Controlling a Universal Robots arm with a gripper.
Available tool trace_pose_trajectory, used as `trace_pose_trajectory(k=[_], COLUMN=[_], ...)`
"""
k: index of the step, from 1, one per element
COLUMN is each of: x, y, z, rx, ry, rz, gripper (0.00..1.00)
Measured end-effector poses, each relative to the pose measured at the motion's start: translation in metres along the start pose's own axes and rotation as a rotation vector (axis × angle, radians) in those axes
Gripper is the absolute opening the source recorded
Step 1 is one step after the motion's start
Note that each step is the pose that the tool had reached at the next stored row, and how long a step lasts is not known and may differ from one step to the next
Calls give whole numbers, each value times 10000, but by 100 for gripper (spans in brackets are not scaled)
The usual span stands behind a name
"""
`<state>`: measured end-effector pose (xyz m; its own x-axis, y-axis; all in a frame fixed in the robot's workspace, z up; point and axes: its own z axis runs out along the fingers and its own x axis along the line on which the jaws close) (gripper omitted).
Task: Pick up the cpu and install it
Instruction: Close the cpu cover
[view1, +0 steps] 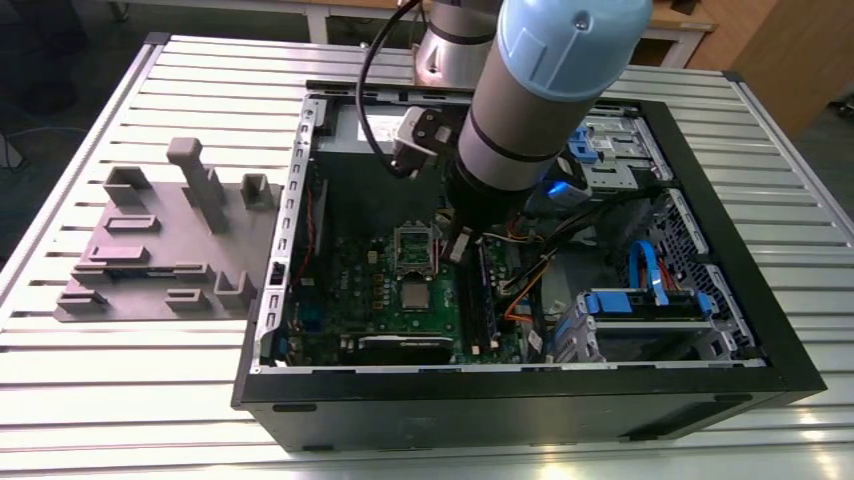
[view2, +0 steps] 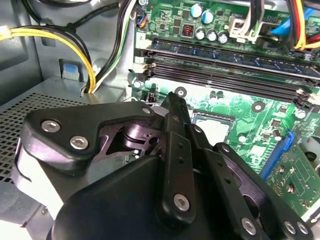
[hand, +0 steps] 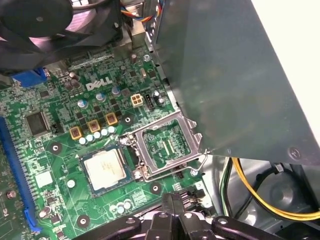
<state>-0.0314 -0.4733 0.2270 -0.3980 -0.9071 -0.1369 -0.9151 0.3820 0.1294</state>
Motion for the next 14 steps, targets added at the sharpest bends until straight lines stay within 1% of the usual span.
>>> trace_pose_trajectory(k=[2,6,7,9,10,11,12,13,14], x=[-11,-61,-70,-87,-90,-91,-91,-91,-91], y=[2,13,16,22,22,21,21,20,18], z=[5,21,26,36,40,43,45,48,51], rx=[-29,-36,-43,-73,-95,-153,-222,-279,-305], ry=[-65,-80,-98,-164,-217,-348,-510,-642,-700], rz=[-8,-10,-11,-17,-21,-30,-40,-49,-54], gripper=[10,10,10,10,10,10,10,10,10])
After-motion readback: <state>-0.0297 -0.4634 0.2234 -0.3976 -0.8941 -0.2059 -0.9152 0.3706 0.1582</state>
